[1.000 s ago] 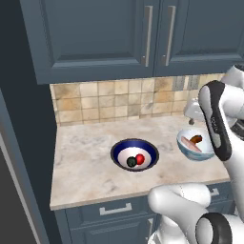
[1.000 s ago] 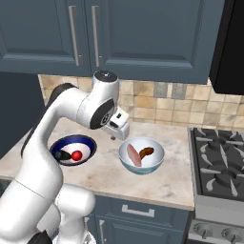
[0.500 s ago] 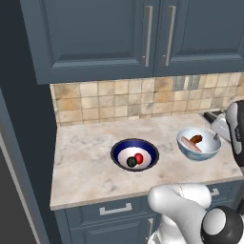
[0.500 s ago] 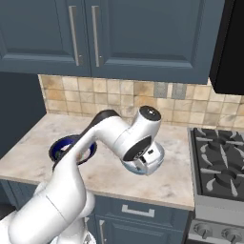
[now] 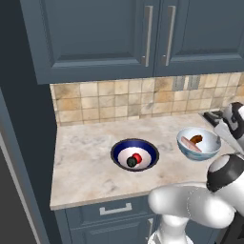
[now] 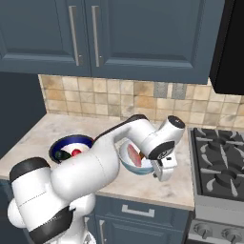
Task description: Place the bowl with the tomato and eggplant on the second highest shelf of the fridge. Place the bowl with the chicken drumstick and steak on the top shelf of the fridge.
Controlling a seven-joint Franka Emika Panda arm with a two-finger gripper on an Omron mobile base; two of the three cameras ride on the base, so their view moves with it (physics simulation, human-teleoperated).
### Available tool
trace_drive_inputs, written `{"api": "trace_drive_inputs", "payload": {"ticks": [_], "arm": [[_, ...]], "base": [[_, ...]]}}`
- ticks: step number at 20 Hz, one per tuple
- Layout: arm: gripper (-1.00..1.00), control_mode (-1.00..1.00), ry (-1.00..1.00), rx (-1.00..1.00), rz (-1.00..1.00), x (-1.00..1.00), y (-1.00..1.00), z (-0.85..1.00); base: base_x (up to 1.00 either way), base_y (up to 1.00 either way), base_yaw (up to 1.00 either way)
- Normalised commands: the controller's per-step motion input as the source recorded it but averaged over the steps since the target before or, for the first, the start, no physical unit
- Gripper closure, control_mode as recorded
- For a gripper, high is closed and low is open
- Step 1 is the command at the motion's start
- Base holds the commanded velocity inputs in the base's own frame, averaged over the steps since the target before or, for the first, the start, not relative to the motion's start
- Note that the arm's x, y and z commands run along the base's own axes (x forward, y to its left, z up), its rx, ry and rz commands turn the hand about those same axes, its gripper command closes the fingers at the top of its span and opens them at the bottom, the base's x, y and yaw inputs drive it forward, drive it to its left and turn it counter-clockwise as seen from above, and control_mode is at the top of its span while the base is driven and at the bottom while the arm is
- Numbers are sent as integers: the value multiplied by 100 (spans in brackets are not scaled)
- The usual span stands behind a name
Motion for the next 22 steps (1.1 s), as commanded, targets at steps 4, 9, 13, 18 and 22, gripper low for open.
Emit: {"api": "trace_drive_inputs", "payload": {"ticks": [4, 9, 13, 18, 22], "arm": [[-100, -100, 7, 15, -12, 20, -15, -36], [-100, -100, 1, 14, -9, 10, -5, -29], [-100, -100, 0, 1, -8, 39, 0, -23], [-100, -100, 0, 0, -8, 40, 1, -27], [-100, -100, 0, 0, -9, 37, 13, -31]], "base": [[0, 0, 0], [0, 0, 0], [0, 0, 0], [0, 0, 0], [0, 0, 0]]}}
